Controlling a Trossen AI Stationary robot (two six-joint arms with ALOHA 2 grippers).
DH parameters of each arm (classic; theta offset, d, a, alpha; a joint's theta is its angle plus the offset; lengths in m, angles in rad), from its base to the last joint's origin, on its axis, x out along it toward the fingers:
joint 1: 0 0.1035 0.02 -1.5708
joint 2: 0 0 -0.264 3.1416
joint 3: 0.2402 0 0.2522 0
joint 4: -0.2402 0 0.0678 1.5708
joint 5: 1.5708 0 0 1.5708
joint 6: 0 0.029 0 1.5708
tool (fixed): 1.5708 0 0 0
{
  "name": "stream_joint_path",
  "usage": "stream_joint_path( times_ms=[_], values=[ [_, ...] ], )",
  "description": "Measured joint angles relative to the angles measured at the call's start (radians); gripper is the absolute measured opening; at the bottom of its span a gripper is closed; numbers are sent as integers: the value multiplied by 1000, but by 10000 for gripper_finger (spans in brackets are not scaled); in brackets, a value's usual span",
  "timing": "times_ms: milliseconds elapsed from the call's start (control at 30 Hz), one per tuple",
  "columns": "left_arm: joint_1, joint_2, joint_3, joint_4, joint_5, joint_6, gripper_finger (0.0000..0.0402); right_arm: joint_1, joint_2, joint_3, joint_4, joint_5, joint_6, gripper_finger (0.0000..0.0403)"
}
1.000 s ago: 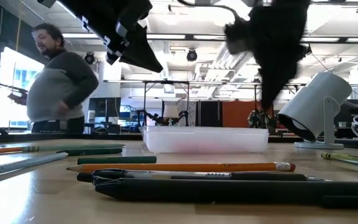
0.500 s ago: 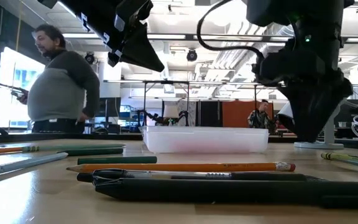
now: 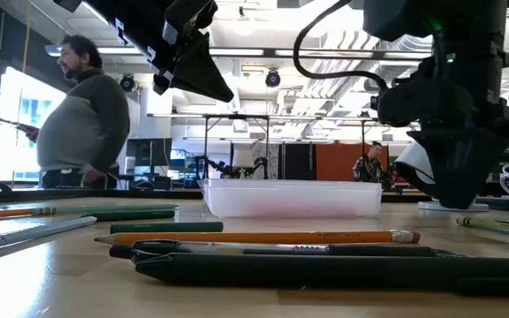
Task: Pick & place school supplies into a supply box
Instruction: Put the light green crayon into the gray supply box
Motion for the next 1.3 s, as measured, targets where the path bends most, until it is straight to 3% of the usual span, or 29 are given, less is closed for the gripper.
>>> stream_joint_path(
  times_ms=[500, 767, 900, 1133, 1300],
  values=[
    [0, 0, 0, 0, -2, 0, 46, 41, 65, 1, 0, 24, 48, 99],
    [0, 0, 0, 0, -1, 0, 46, 32, 95, 6, 4, 21, 37, 43],
    [0, 0, 0, 0, 0, 0, 46, 32, 96, 2, 36, 21, -48, 8],
    [0, 0, 0, 7, 0, 0, 46, 9, 98, 30, 88, 91, -159, 20],
    [0, 0, 0, 8, 0, 0, 46, -34, 101, 109, 132, 191, -360, 5]
  ],
)
